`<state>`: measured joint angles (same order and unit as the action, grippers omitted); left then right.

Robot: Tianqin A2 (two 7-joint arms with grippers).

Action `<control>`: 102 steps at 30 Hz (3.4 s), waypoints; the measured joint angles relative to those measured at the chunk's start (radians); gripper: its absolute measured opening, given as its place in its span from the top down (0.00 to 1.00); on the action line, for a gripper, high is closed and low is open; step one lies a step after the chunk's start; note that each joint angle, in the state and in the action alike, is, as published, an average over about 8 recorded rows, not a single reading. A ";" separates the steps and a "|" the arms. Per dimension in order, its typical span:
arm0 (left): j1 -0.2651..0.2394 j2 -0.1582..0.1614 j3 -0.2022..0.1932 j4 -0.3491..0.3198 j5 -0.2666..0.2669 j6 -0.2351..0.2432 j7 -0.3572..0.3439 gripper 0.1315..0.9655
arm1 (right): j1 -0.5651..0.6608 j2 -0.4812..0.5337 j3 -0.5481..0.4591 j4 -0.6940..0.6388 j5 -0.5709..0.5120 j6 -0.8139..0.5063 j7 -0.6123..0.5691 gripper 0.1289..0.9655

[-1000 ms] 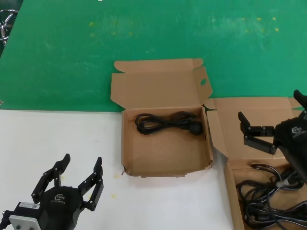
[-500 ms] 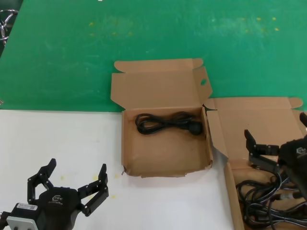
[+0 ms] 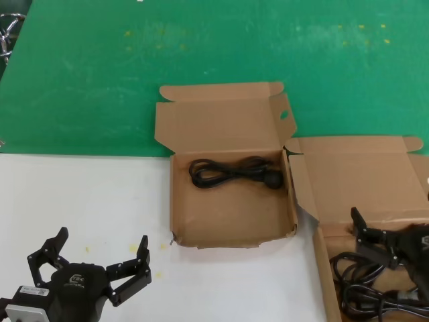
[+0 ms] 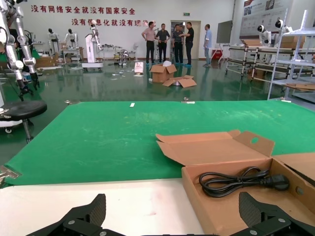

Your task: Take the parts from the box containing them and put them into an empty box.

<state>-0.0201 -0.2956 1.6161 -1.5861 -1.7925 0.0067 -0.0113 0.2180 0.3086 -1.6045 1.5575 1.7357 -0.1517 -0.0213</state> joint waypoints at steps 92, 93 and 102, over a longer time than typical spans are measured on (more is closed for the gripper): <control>0.019 -0.004 -0.015 -0.013 -0.007 -0.006 0.010 0.00 | -0.202 -0.008 0.004 0.039 0.059 0.140 0.020 0.00; 0.019 -0.004 -0.015 -0.013 -0.007 -0.006 0.010 0.00 | -0.202 -0.008 0.004 0.039 0.059 0.140 0.020 0.00; 0.019 -0.004 -0.015 -0.013 -0.007 -0.006 0.010 0.00 | -0.202 -0.008 0.004 0.039 0.059 0.140 0.020 0.00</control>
<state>-0.0015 -0.2997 1.6012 -1.5990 -1.7994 0.0005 -0.0008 0.0162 0.3006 -1.6003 1.5968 1.7952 -0.0113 -0.0016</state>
